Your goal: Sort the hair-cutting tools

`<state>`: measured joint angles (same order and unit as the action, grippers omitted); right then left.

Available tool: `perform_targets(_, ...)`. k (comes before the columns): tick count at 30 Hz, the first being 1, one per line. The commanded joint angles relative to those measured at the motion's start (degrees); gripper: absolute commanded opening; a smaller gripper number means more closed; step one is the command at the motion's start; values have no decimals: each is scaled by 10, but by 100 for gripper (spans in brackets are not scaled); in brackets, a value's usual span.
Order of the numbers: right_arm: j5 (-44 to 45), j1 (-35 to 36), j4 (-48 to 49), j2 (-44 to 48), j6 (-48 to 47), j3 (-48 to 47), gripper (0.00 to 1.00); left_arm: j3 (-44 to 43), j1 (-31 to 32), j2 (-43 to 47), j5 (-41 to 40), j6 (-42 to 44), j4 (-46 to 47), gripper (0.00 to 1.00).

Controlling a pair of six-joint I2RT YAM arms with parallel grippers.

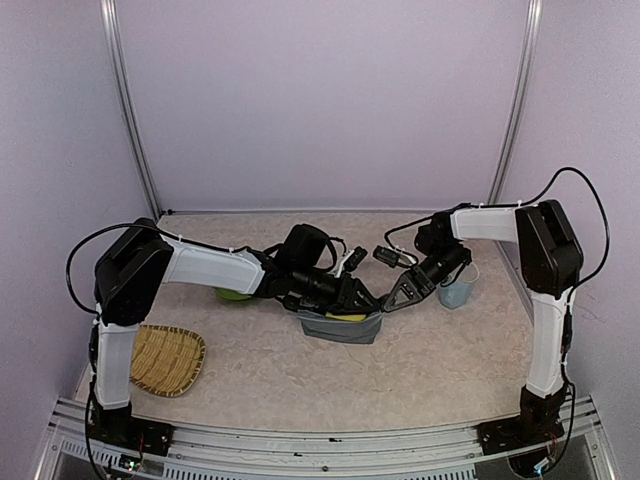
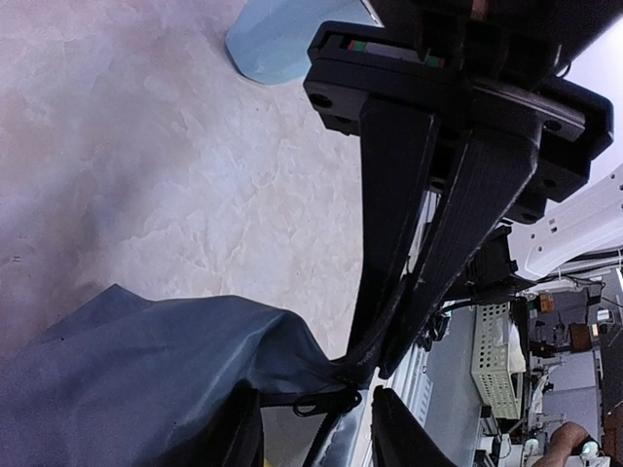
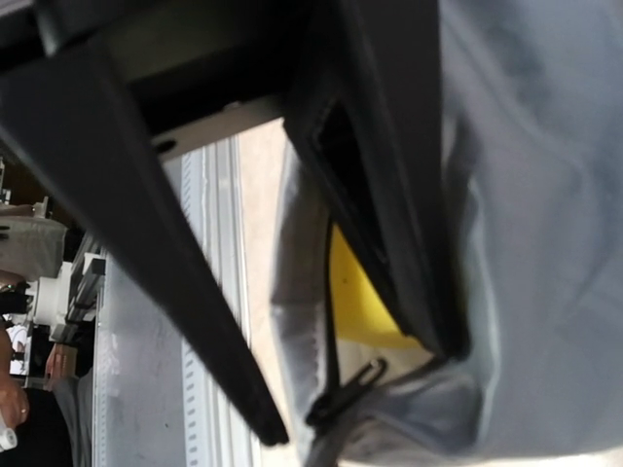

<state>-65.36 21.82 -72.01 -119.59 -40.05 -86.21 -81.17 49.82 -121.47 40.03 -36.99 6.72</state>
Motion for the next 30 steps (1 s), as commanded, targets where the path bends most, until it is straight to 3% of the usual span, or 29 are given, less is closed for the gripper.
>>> perform_targets(1,-22,-4,-13,-10,-13,-16,2,-17,-4,-10,22,-16,28,36)
perform_targets(23,-29,-4,-21,-21,-23,-24,2,3,-12,-2,45,-39,49,0)
perform_targets(30,-20,-4,-14,-17,-15,-19,2,23,-13,30,5,-12,39,0)
